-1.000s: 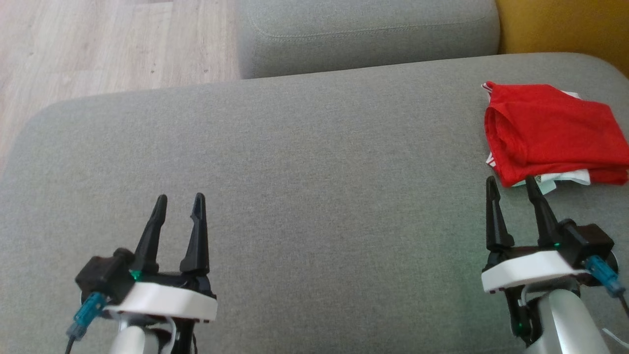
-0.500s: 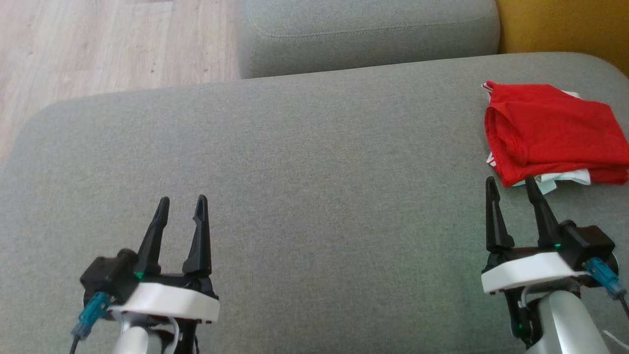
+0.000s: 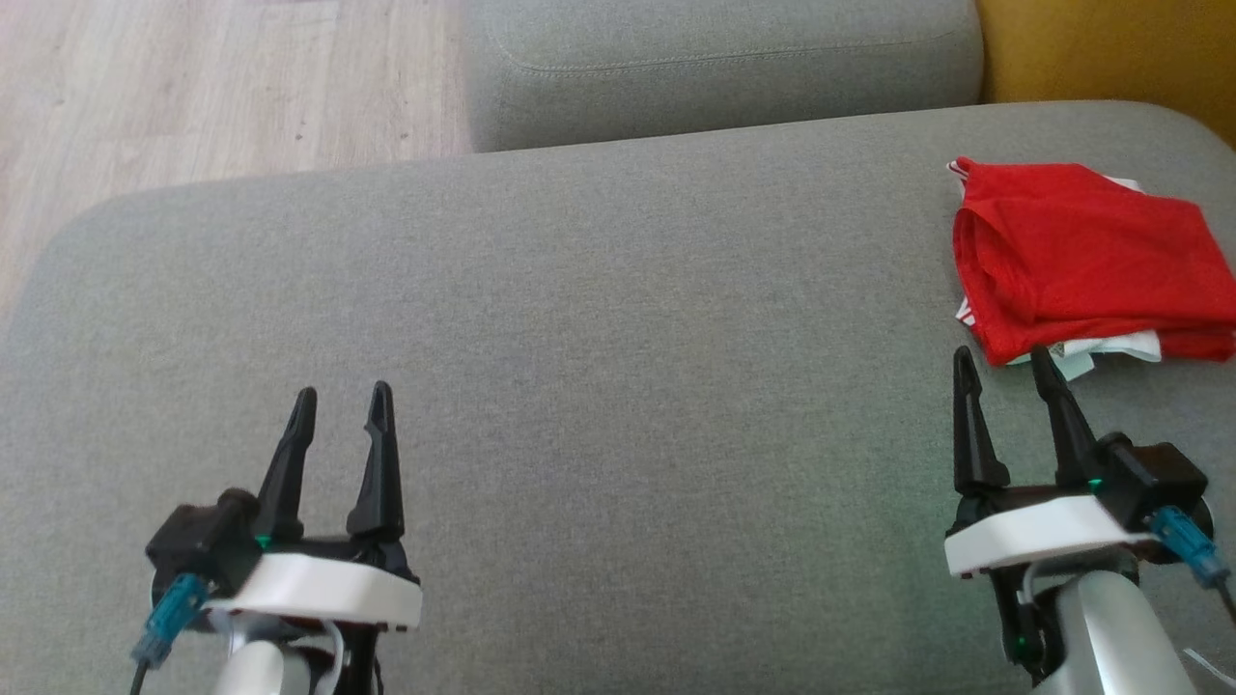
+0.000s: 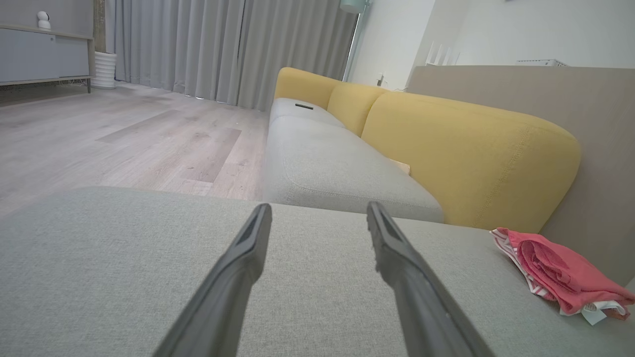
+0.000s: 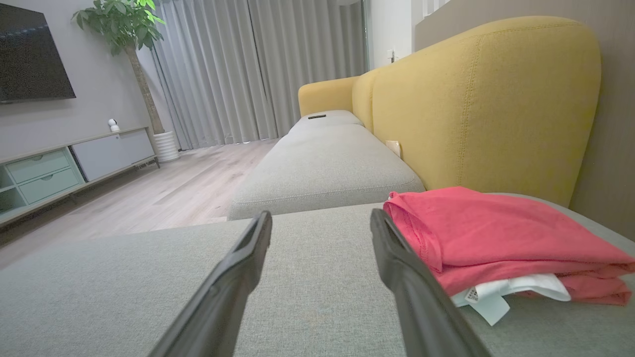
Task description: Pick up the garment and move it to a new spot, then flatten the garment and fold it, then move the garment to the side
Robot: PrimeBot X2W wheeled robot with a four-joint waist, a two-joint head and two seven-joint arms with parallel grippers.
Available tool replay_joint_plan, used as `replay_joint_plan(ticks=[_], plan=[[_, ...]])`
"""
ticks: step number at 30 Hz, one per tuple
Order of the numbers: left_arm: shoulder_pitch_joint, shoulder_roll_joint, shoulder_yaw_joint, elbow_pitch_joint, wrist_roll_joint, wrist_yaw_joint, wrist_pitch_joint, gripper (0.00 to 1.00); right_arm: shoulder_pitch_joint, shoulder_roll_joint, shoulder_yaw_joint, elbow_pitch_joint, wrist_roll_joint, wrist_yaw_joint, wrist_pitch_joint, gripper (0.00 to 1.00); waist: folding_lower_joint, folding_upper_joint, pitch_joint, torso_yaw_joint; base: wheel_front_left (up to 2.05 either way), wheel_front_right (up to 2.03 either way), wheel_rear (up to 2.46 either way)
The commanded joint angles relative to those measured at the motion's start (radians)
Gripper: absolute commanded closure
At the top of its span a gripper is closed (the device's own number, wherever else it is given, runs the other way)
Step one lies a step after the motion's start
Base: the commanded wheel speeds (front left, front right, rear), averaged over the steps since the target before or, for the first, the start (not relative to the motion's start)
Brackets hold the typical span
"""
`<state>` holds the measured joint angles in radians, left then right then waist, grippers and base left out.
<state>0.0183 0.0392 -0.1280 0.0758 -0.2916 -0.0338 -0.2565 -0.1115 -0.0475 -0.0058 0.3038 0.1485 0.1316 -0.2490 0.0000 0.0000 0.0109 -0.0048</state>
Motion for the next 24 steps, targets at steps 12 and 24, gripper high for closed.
replay_joint_plan(ticks=[12, 24], plan=[[-0.038, 0.011, 0.035, -0.010, -0.020, -0.011, -0.005, 0.00, -0.029, -0.003, 0.026, -0.029, 0.013, -0.001, -0.013, 0.00, 0.0000, 0.0000, 0.001, -0.006, 0.00, 0.00, 0.00], [0.012, -0.005, 0.007, 0.072, -0.030, -0.004, 0.001, 1.00, 0.013, 0.002, 0.004, 0.047, 0.011, 0.000, 0.002, 1.00, 0.0000, -0.0001, 0.003, -0.012, 0.00, 0.00, 0.00]])
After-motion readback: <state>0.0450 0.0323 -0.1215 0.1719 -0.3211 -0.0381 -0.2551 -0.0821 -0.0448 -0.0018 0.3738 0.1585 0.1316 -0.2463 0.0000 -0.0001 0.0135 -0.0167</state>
